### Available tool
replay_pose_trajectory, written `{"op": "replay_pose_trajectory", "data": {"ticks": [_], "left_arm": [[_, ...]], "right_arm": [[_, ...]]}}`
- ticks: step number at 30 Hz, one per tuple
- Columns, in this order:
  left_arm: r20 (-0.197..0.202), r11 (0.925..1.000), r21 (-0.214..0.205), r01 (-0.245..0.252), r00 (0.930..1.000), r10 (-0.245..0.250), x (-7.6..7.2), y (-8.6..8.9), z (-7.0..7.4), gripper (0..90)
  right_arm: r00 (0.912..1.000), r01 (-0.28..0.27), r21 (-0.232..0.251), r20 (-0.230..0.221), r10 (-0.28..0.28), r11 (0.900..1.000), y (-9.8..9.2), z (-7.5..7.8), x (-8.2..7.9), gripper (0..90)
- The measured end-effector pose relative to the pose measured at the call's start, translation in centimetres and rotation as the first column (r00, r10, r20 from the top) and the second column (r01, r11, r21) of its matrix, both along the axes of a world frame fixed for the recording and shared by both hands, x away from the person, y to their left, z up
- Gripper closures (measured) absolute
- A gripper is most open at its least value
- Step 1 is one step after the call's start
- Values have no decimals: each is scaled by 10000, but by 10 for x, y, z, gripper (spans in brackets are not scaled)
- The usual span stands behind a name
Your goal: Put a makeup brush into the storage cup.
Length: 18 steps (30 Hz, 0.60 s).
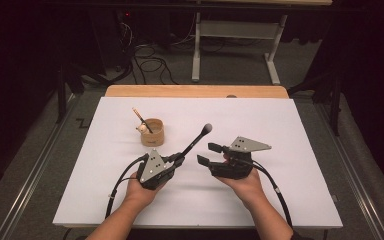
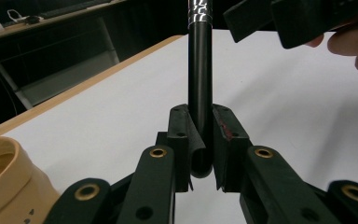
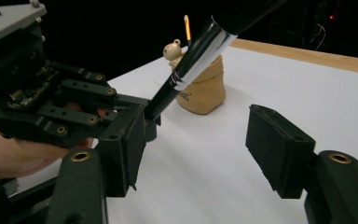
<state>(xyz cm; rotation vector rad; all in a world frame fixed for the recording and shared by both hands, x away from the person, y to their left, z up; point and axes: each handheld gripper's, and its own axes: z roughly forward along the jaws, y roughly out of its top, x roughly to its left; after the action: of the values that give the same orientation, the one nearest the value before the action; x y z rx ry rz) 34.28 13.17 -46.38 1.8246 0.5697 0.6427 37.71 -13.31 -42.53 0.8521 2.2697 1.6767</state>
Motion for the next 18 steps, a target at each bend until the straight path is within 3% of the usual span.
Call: {"op": "replay_pose_trajectory", "data": {"ticks": [11, 18], "left_arm": [[81, 9993, 87, 373, 9993, -373, -6, -7, -2, 792], [78, 9988, 114, 472, 9989, -473, -8, -9, -3, 792]], "right_arm": [[9994, -116, 660, -332, 138, 9978, 3, -2, 1, 487], [9970, -290, 1354, -669, 383, 9904, 1, -2, 2, 570]]}}
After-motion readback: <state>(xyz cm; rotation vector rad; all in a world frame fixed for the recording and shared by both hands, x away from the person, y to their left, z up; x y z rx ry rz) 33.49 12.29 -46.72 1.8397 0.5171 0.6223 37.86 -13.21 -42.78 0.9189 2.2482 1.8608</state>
